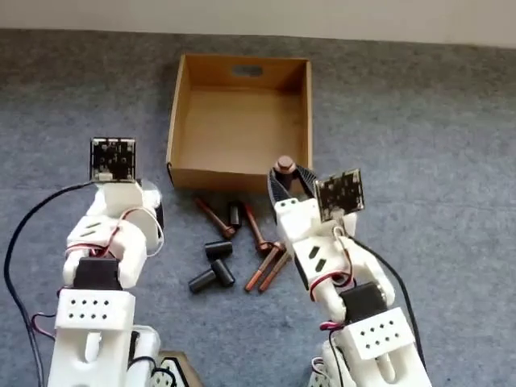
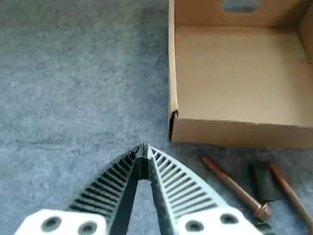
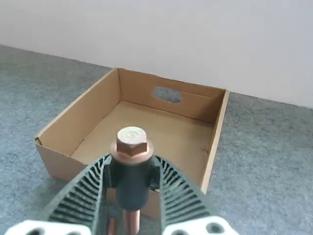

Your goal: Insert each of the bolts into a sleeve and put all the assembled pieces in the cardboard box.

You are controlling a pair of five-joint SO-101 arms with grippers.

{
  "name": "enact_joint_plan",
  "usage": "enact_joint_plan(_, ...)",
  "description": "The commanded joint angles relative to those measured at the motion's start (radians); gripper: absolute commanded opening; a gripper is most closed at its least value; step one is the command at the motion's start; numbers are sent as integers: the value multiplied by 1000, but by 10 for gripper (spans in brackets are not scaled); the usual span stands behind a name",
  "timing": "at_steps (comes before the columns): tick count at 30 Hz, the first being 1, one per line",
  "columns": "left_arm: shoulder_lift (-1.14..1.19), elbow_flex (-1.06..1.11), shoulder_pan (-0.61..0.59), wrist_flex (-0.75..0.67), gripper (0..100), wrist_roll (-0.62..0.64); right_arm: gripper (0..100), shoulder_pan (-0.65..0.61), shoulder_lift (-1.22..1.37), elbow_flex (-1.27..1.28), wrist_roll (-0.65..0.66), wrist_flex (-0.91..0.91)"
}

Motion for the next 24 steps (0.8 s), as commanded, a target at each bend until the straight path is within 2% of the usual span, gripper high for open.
enact_joint_plan(1,-5,73,-16,-72,10,-3,6,13,96,-288,-40,148)
enact_joint_plan(6,-13,166,-35,-178,10,-3,6,18,420,-611,-58,271)
enact_joint_plan(17,-13,315,-31,-387,10,-3,6,24,1132,-1138,-63,274)
enact_joint_plan(20,-13,326,-30,-402,10,-3,6,36,1308,-1265,-63,282)
enact_joint_plan(24,-13,325,-30,-402,10,-3,6,71,1480,-1474,-63,407)
